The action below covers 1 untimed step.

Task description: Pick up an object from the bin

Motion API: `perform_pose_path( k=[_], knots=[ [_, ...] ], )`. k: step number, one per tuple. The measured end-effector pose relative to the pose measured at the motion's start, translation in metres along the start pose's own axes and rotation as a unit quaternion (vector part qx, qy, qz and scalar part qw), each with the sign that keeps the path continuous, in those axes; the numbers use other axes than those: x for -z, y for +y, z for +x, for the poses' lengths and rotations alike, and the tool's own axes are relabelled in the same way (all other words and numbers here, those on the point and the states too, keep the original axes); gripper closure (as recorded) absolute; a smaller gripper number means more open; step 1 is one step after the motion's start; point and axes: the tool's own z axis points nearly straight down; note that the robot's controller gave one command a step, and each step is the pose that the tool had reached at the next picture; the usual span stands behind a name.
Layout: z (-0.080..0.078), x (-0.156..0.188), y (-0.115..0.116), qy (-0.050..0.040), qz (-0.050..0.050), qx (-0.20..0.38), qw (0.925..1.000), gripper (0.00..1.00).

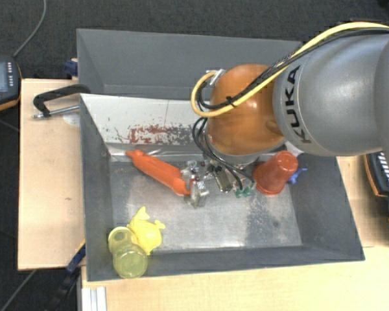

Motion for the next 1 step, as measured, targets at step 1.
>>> perform_pose_path(
  k=[1],
  knots=[
    [-0.0008,-0.0332,-0.0130,0.0010,0.000,0.038,0.9993,1.00]
  ],
)
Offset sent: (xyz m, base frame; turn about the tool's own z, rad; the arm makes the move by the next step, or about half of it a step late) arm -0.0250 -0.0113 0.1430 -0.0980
